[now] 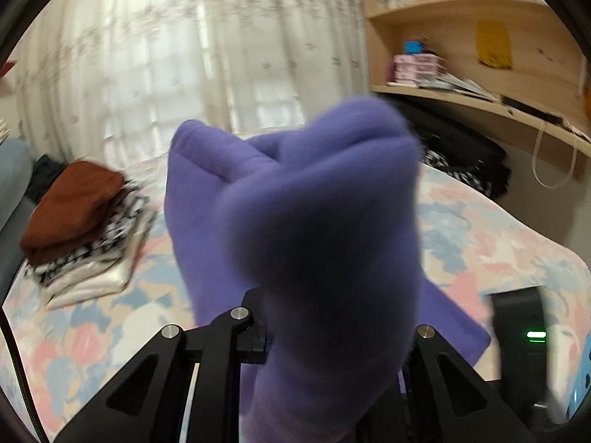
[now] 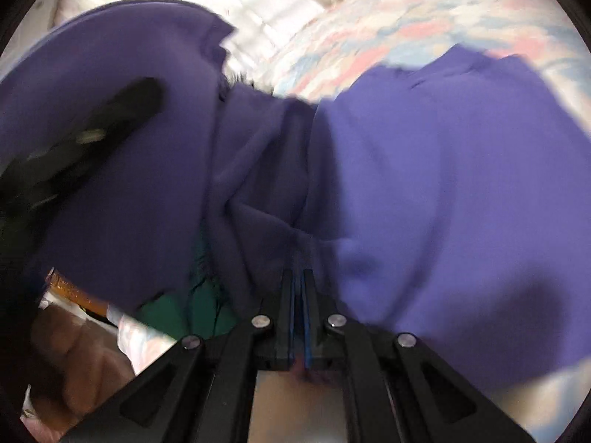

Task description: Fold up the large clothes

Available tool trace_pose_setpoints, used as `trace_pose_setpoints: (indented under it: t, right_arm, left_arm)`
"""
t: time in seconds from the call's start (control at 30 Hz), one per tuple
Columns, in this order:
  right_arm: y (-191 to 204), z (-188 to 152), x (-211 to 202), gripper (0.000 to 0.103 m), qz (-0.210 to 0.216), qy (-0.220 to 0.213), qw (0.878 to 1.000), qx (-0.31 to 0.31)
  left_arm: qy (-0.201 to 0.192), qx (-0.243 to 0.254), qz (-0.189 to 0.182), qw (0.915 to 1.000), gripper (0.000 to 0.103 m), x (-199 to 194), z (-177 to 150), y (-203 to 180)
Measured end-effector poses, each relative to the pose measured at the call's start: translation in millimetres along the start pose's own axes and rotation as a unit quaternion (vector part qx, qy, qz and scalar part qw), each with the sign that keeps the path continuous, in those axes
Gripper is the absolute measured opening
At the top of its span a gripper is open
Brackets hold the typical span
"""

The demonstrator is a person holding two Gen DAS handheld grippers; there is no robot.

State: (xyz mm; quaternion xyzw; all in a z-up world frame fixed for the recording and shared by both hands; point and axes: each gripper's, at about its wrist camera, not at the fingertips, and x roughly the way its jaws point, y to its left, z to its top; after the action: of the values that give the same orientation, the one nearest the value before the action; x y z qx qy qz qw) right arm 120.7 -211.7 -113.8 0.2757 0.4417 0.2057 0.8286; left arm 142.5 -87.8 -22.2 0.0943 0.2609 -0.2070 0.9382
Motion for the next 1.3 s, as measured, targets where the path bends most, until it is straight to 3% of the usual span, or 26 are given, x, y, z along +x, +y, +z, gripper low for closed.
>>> trace_pose_setpoints:
  t: [0.1, 0.2, 0.4, 0.5, 0.57, 0.7, 0.77, 0.87, 1.03, 1.1, 1.17, 1.3]
  right_arm:
    - [-13.5, -4.3, -49.0, 0.004, -0.063, -0.052, 0.997, -0.012]
    - [-38.0, -6.0, -101.3, 0.004, -0.147, -0.109, 0.983, -0.001]
    - [-82.0, -9.0, -156.3, 0.004, -0.194, -0.166, 0.966, 0.051]
    - [-97.4, -12.6, -158.3, 0.004, -0.196, -0.164, 0.964, 0.072]
    - [-105.0, -15.6, -159.2, 0.004, -0.192, -0.158, 0.965, 0.080]
    - [-111.9, -18.2, -149.3, 0.004, -0.188, -0.140, 0.968, 0.087]
    - [-112.1, -22.6, -148.7, 0.004, -0.185, -0.136, 0.969, 0.088]
    - [-114.0, -22.9, -149.7, 0.004, -0.183, -0.136, 0.970, 0.088]
    - [-105.5, -23.3, -156.1, 0.005, -0.184, -0.135, 0.971, 0.078]
    - [-101.8, -22.3, -158.2, 0.017, -0.182, -0.131, 0.972, 0.074]
    - [-95.9, -20.6, -161.9, 0.039, -0.181, -0.129, 0.973, 0.068]
    - [-80.5, -8.5, -169.4, 0.043, -0.175, -0.128, 0.976, 0.036]
  left_arm:
    - [0.013, 0.024, -0.022, 0.9994, 0.017, 16.5, 6.0, -38.4]
    - [0.036, 0.047, -0.042, 0.9973, 0.017, 38.5, 1.2, -79.7]
    - [0.110, 0.115, -0.035, 0.9866, 0.018, 99.8, -38.0, -147.8]
    - [0.102, 0.164, -0.013, 0.9811, 0.018, 109.4, -56.5, -165.4]
    - [0.095, 0.183, -0.009, 0.9786, 0.021, 107.2, -58.8, -168.0]
    - [0.098, 0.171, -0.033, 0.9798, 0.032, 99.9, -52.0, -164.6]
    - [0.100, 0.166, -0.059, 0.9793, 0.056, 93.1, -50.5, -160.6]
    - [0.100, 0.157, -0.095, 0.9780, 0.075, 82.7, -49.4, -158.3]
    - [0.107, 0.115, -0.140, 0.9777, 0.076, 49.8, -48.9, -142.1]
    - [0.113, 0.096, -0.147, 0.9780, 0.076, 36.4, -47.6, -130.4]
    - [0.117, 0.075, -0.155, 0.9782, 0.076, 20.6, -44.6, -112.6]
    - [0.126, 0.035, -0.140, 0.9815, 0.077, 8.2, -33.7, -76.9]
